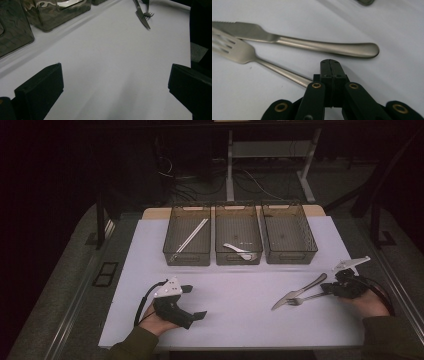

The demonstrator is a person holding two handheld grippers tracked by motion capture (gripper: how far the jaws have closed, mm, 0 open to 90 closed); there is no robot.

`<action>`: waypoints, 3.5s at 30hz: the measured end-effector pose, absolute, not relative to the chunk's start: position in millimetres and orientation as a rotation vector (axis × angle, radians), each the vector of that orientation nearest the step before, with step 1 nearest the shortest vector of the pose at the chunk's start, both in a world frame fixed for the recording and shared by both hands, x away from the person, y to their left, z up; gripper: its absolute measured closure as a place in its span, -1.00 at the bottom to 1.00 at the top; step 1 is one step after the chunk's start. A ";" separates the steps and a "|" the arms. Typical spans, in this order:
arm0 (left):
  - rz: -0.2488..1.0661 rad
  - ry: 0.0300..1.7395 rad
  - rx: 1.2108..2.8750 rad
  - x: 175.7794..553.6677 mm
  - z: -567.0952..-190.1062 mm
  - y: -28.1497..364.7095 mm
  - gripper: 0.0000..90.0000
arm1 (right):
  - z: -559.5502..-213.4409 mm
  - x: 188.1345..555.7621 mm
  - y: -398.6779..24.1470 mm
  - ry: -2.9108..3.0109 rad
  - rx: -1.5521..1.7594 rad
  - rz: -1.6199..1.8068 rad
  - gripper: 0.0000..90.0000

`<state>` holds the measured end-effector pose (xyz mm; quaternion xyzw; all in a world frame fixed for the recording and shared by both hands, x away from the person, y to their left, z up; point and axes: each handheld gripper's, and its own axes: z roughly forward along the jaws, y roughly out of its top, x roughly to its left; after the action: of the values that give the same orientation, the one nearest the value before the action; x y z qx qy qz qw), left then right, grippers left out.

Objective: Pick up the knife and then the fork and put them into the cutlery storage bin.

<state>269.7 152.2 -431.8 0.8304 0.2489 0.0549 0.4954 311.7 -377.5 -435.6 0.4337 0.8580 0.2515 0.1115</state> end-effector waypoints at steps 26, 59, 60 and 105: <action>0.126 0.612 2.016 270.1 -432.3 152.5 -1.00 | -427.5 263.0 -375.2 2.686 1.162 0.720 0.99; 0.127 0.615 2.017 269.6 -433.0 152.0 -1.00 | -420.1 291.3 -310.9 2.959 0.768 0.351 0.77; 0.127 0.615 2.017 269.6 -433.2 151.9 -1.00 | -420.4 291.8 -309.6 2.962 0.753 0.336 0.77; 0.150 0.608 2.007 270.2 -431.4 158.9 -1.00 | -369.4 304.3 -353.5 2.440 1.200 1.145 0.89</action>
<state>270.2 158.9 -431.4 0.8287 0.2510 0.0619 0.4964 304.3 -353.5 -369.4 0.4049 0.8232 0.3863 0.0957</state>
